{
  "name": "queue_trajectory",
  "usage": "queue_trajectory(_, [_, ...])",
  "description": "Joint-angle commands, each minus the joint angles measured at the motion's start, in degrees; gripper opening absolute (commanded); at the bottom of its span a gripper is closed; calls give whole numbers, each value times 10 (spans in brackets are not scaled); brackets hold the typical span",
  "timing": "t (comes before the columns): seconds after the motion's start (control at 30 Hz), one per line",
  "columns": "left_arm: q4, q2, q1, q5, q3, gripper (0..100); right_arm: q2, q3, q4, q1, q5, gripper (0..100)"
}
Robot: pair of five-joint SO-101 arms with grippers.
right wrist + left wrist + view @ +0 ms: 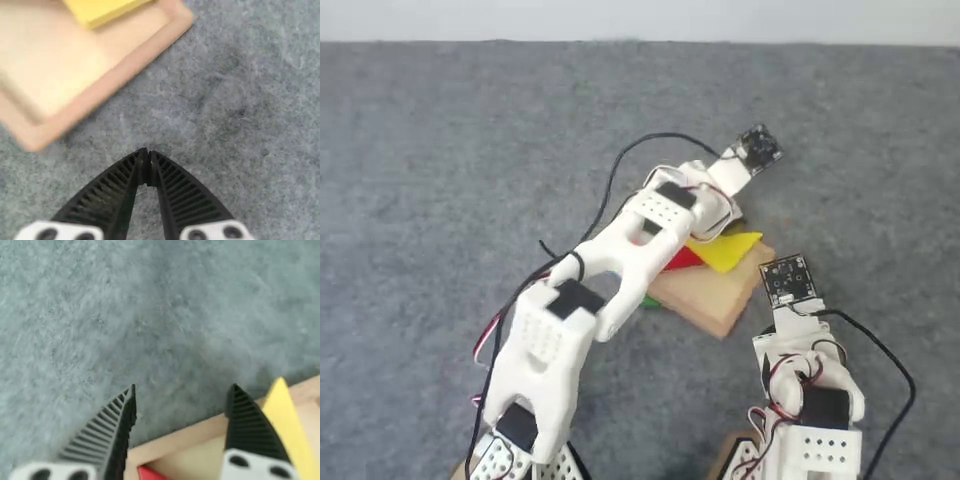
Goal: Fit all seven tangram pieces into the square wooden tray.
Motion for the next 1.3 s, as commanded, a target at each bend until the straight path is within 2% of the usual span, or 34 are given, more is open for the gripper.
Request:
queue_trajectory(0.0, [-37,-88,-4,-10,67,272,-11,11,7,-3,-1,8])
queue_trajectory(0.57, [-102,-214,-6,13,209,272,-11,11,7,-3,-1,8])
queue_trajectory(1.27, [-102,-224,39,-19,264,269,-11,11,7,-3,-1,8])
